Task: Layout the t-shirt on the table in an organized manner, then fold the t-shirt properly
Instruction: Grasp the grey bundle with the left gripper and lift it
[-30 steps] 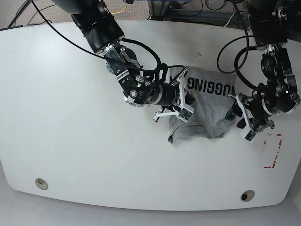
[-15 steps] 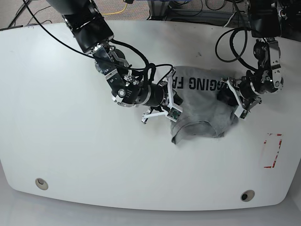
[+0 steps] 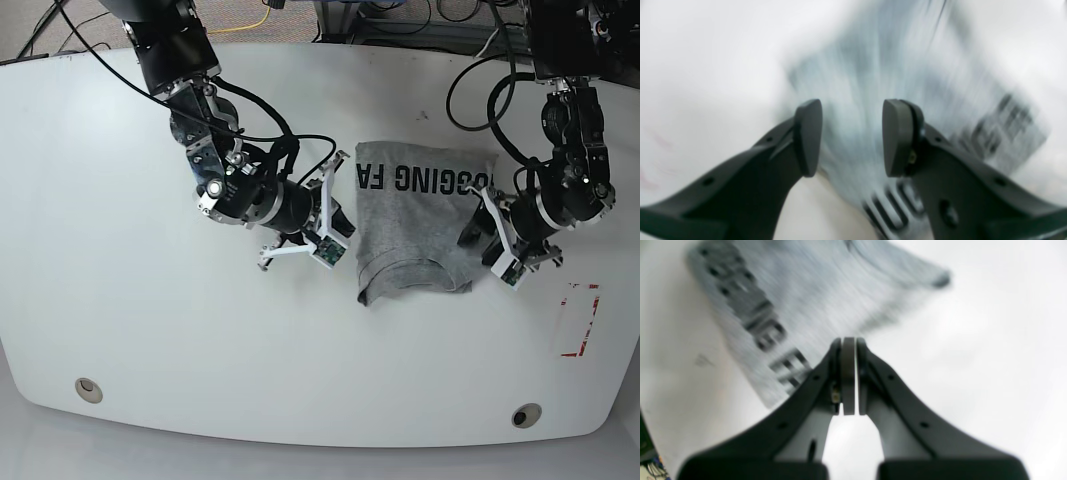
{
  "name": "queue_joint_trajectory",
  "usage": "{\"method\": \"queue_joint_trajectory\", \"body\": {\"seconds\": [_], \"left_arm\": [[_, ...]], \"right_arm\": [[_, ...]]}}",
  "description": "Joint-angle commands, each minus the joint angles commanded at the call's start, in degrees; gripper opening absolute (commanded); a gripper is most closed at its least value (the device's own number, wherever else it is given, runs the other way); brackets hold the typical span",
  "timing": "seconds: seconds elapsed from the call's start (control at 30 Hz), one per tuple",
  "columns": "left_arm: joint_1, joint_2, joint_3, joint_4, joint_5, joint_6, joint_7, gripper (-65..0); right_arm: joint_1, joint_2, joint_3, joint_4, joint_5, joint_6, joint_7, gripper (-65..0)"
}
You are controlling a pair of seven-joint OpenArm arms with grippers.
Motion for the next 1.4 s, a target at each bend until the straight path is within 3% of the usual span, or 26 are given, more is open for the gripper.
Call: {"method": "queue_joint_trajectory", "body": {"seconds": [0.1,0.2,0.27,0.47,0.63,0.77,0.83,1.03,1.23,1.4], "left_arm": [[-1.3,3.9,0.0,0.5,0.6,0.0,-0.3,-37.6],[-2.2,7.8,0.2,0.1,4.0,5.2,-1.8,-37.6],[-2.2,10.9,1.2,-1.6,7.0,7.3,-4.9,-37.6],[2.7,16.9,7.0,-6.8,19.0,12.5,-22.5,-37.6],[6.2,18.7,12.5,-11.1,26.5,18.4,-33.4,-37.6],[7.6,19.1,15.0,-16.2,29.3,25.3,-38.2,-37.6],[7.8,18.8,15.2,-18.4,29.1,26.7,-39.6,-37.6],[7.8,18.6,11.8,-25.6,29.0,27.1,-41.1,-37.6],[7.9,15.6,7.3,-28.7,28.9,26.9,-41.2,-37.6],[10.8,11.1,3.2,-28.4,26.5,23.3,-40.8,-37.6]], "right_arm": [[0.0,0.7,1.8,0.1,0.0,0.09,0.0,-64.2],[-0.1,1.8,2.5,0.6,0.1,1.14,0.0,-64.2],[-0.1,1.9,2.7,0.6,-0.3,1.85,0.0,-64.2],[-0.2,2.1,2.7,0.9,-0.2,1.76,0.0,-64.2],[-0.6,2.2,2.7,0.8,-0.4,1.76,0.0,-64.2],[-1.1,2.2,2.7,0.9,-0.4,1.76,0.1,-64.2],[-1.2,2.2,2.7,0.9,-0.4,1.76,0.1,-64.2],[-2.2,2.2,2.7,1.0,-0.4,1.76,0.2,-64.4],[-2.5,2.2,2.8,1.0,-0.2,1.76,0.2,-64.4],[-3.2,2.2,2.8,1.2,-0.1,1.76,0.2,-64.4]]}}
